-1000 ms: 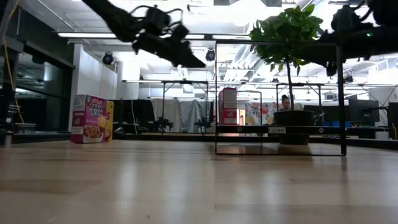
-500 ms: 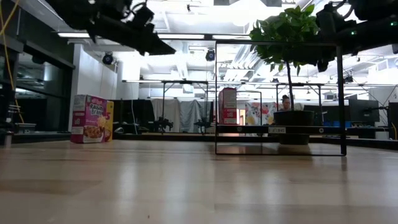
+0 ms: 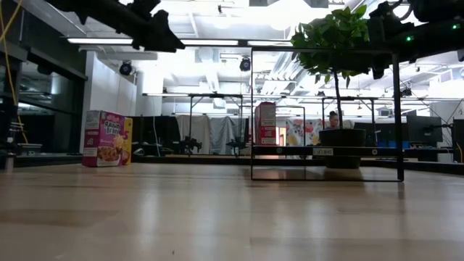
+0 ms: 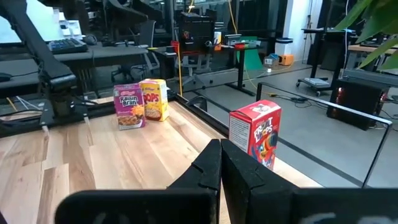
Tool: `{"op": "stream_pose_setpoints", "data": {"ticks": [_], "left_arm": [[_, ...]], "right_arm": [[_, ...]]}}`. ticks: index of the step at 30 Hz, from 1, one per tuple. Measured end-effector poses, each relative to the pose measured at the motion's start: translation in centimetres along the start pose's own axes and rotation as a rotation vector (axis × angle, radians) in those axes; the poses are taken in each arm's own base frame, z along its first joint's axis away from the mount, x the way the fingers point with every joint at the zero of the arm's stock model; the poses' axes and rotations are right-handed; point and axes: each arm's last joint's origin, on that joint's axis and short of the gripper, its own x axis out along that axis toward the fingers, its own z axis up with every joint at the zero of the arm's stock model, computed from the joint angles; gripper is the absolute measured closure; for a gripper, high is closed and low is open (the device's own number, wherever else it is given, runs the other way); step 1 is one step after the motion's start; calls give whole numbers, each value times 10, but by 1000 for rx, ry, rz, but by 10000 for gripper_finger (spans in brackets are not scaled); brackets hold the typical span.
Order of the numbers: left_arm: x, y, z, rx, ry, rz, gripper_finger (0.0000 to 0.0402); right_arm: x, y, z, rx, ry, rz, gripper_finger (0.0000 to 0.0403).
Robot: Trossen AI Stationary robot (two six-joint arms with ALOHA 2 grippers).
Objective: Stack cereal on shelf
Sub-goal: Put the top purple cereal box on the shelf
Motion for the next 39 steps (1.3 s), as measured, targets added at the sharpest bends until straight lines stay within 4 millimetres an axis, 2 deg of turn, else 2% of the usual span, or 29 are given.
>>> {"op": "stream_pose_setpoints", "data": {"ticks": [3,5,7,11,14,19,24,31,39], "left_arm": [[0,1,3,-11,-33,8,147],[1,2,5,-127,-24,54,147],[1,5,8,-225,94,129,147],[-7,11,24,-247,398,218,147],[-10,10,28,-249,623,278,147],[-14,4,6,-276,927,359,147],[-14,-10,-23,-280,1060,322,147],[-17,-15,-48,-300,1113,356,147],[-16,-10,-55,-285,1106,432,147]], "right_arm": [[0,0,0,0,0,0,402],[0,0,0,-1,2,0,402],[0,0,-1,-2,6,0,402],[0,0,-1,-3,7,0,402],[0,0,-1,-3,7,0,402],[0,0,-2,-6,18,0,402],[0,0,-2,-8,24,0,402],[0,0,-4,-12,36,-1,402],[0,0,-4,-13,36,-1,402]]}}
